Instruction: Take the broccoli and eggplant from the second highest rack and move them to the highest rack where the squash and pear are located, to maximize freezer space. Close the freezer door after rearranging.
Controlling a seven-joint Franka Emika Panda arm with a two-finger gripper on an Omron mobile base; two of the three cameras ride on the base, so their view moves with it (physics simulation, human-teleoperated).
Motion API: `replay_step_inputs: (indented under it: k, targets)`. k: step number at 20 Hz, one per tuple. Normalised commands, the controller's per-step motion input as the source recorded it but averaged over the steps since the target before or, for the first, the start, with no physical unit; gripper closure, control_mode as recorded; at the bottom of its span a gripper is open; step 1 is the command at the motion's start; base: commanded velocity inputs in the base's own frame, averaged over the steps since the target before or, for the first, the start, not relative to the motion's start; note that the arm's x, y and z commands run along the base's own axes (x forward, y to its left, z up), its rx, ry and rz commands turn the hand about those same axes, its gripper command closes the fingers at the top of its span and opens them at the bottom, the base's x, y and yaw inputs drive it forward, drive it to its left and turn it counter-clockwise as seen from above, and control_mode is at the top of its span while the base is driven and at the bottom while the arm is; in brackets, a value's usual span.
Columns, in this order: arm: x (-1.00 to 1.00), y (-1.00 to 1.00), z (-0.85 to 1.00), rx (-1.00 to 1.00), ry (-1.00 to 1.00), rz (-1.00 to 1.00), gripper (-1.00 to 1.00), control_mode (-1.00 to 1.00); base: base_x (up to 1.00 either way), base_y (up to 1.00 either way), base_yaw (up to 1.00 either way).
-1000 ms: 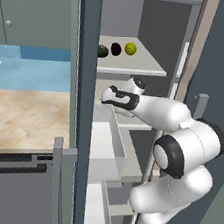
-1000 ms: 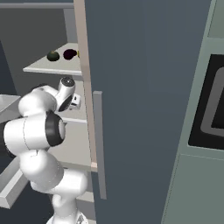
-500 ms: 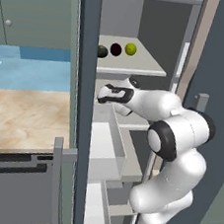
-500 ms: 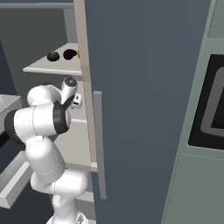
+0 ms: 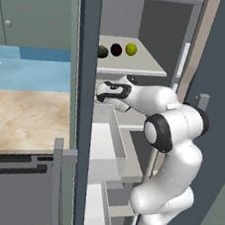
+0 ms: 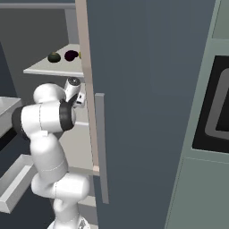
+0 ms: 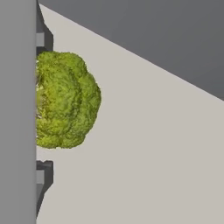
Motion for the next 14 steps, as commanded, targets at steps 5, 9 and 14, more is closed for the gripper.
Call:
replay_step_inputs:
  k: [5, 9, 14]
  targets:
    - [-0.03, 0.15, -0.64, -0.01, -0.01, 0.00, 1.00, -1.00, 0.00, 0.00, 0.00]
    - [-0.15, 0.15, -0.70, -0.02, -0.01, 0.00, 1.00, -1.00, 0.00, 0.00, 0.00]
    - [-0.29, -0.02, -0.32, -0.01, -0.07, 0.00, 1.00, -1.00, 0.00, 0.00, 0.00]
